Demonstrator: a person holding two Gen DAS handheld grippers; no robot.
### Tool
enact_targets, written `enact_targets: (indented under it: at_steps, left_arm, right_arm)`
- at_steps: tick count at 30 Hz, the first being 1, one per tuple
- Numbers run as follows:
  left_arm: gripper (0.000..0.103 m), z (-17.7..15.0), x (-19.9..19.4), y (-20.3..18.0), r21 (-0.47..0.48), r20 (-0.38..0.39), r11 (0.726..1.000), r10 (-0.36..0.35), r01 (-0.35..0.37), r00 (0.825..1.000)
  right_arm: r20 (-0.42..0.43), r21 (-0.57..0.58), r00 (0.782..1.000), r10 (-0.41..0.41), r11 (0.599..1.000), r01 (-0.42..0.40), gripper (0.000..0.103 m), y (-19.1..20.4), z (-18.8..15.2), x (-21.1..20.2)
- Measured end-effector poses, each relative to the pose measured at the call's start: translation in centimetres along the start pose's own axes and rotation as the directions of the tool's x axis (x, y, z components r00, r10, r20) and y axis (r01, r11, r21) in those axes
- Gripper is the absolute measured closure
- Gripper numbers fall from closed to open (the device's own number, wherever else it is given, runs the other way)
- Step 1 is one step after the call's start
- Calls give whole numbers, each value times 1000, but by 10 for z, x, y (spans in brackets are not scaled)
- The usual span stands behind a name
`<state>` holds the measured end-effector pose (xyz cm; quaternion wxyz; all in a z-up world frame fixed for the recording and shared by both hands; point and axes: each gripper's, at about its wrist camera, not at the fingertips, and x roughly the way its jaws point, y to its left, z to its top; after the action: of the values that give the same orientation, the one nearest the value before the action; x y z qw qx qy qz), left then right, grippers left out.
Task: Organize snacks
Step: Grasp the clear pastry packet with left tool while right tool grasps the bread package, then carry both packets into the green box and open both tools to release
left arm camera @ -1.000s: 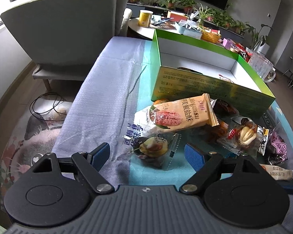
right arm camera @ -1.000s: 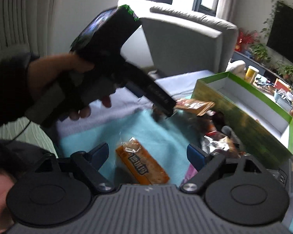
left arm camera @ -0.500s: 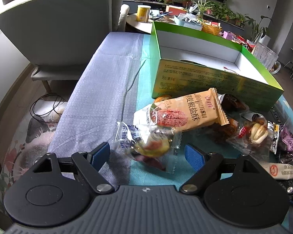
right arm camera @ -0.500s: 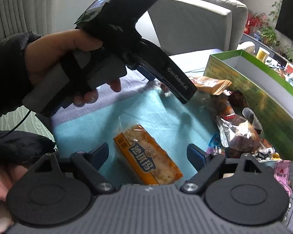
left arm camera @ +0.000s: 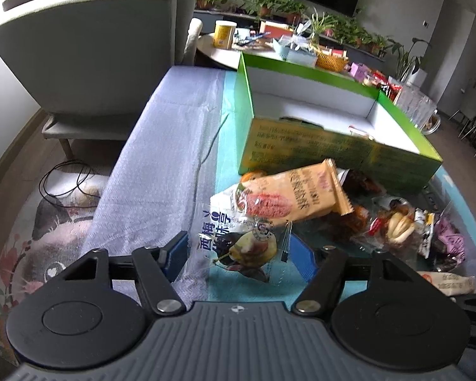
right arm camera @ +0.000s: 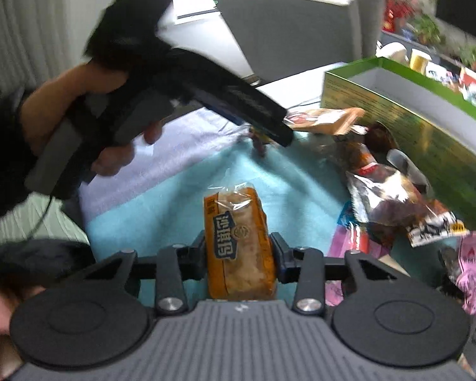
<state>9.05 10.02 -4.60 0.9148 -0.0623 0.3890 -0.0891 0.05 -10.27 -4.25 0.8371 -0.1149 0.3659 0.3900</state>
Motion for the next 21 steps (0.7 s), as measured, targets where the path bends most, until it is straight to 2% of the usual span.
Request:
enact_targets:
  at_steps: [5,8,16,21]
  left_arm:
    - [38,8,-22,-4,14,60,1000,-13,12,998]
    - [38,16,-33,-8,23,90,1000,-18,16,996]
    - [38,31,-38,-24,53,115,998,-44,38,992]
    - [38,43,-35,-38,81,128,995,-69,59,989]
  right_arm:
    - [43,68,999,13,998,-16,63,-15,4,-15]
    - [86,110,996,-5,994,-4,63,-24,8,-23]
    - [171,210,977,-126,974,89,63,-52,20,-45]
    - [213,296,949,-233,941,165,63,-71,31,-58]
